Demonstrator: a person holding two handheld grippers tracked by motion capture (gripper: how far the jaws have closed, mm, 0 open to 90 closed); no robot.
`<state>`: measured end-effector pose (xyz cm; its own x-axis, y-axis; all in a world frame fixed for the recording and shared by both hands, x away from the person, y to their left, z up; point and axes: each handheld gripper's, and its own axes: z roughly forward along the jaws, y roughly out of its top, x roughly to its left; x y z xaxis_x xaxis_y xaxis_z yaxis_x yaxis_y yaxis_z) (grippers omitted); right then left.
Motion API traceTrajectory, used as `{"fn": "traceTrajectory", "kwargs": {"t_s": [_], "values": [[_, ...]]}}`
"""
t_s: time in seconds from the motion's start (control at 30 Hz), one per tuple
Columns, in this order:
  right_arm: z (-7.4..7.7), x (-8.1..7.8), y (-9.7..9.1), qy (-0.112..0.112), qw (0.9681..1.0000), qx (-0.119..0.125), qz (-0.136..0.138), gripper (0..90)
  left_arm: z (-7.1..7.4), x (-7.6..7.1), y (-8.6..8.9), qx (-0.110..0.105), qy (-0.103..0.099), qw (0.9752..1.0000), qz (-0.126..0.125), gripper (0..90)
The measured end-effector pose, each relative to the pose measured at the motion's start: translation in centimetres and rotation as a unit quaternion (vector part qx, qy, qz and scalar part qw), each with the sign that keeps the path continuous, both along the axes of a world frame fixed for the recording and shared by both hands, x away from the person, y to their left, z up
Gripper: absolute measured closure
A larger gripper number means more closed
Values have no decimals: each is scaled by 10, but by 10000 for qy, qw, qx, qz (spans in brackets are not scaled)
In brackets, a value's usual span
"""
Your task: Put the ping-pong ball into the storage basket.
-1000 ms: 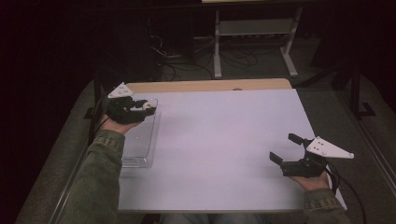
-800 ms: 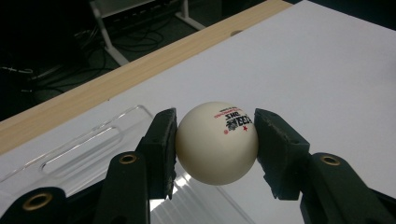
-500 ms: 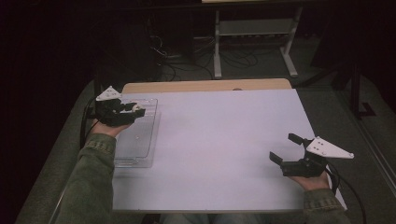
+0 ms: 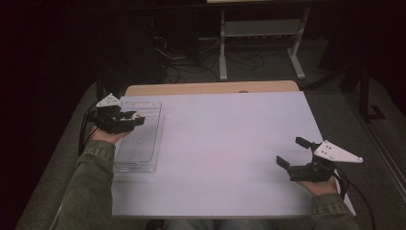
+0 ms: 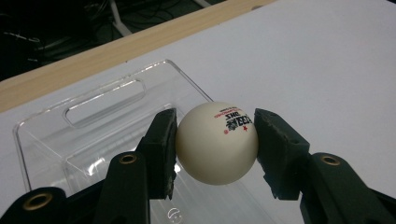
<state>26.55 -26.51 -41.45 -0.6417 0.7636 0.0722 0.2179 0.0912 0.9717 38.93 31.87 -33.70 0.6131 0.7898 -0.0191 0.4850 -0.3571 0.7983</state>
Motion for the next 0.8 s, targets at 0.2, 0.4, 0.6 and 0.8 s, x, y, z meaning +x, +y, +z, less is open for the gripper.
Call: {"fn": "traceTrajectory", "kwargs": {"t_s": [0.2, 0.4, 0.6, 0.8], "values": [[0, 0, 0, -1, 10000, 0, -1, 0, -7, 3, -1, 30, 130, 9999, -72, 511], [0, 0, -1, -6, 10000, 5, -8, 0, -12, 5, -2, 114, 267, 9995, -152, 511], [0, 0, -1, -4, 10000, 1, -6, 0, -17, 8, -4, 168, 383, 9990, -164, 511], [0, 0, -1, 4, 10000, -4, -1, 0, -21, 11, -6, 255, 487, 9983, -206, 511]]}}
